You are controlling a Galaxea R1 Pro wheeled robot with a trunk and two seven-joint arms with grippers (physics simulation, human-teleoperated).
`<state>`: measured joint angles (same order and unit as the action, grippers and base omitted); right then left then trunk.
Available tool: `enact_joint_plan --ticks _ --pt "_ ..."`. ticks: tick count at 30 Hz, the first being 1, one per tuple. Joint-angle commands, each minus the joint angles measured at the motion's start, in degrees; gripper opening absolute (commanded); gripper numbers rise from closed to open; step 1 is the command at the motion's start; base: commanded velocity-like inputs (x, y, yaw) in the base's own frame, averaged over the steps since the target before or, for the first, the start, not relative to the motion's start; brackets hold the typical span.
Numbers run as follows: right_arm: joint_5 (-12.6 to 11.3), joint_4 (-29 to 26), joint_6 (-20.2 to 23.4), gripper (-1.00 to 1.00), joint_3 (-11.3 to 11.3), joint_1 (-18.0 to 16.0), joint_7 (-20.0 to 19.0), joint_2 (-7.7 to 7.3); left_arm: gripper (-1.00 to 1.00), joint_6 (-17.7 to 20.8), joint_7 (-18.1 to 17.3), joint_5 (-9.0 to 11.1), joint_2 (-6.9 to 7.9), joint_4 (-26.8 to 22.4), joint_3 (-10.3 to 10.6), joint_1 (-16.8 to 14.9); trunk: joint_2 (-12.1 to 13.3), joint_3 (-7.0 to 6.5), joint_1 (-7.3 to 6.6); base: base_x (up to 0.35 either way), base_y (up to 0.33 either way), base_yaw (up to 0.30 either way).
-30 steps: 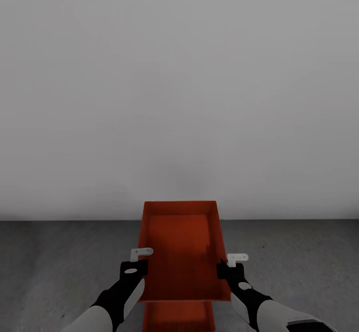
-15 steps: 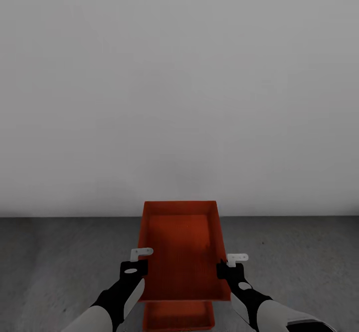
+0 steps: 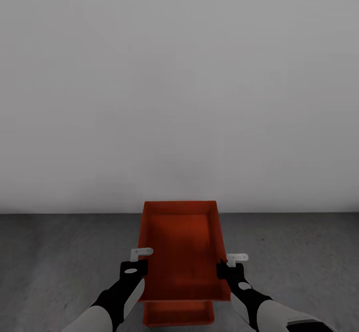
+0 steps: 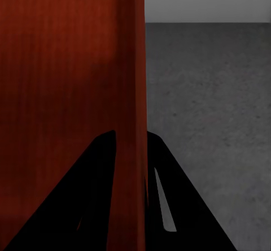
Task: Move the two storage containers from the living room to the garage. In the garage, place one container on the floor and stack the other container on top of it (either order is fine).
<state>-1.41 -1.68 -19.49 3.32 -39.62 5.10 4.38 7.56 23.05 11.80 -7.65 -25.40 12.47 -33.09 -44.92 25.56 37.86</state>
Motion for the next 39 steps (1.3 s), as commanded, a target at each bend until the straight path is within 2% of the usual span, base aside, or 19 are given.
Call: enact_joint_plan --ticks 1,9,39 --pt "-0.2 0.2 -0.1 -1.0 -0.8 0.0 -0.1 0.0 -1.0 0.3 0.4 -0.1 0.0 -0.7 0.2 0.0 -0.1 0.16 0.01 0.0 0.0 0.0" --pt "-0.2 0.2 -0.1 -1.0 -0.8 0.0 -0.1 0.02 -1.0 0.3 0.4 -0.2 0.0 -0.7 0.2 0.0 -0.1 0.78 0.01 0.0 0.0 0.0" --pt "-0.2 0.2 -0.1 -1.0 -0.8 0.0 0.0 0.02 -1.0 0.3 0.4 -0.1 0.0 -0.8 0.2 0.0 -0.1 0.82 0.01 -0.003 0.0 0.0"
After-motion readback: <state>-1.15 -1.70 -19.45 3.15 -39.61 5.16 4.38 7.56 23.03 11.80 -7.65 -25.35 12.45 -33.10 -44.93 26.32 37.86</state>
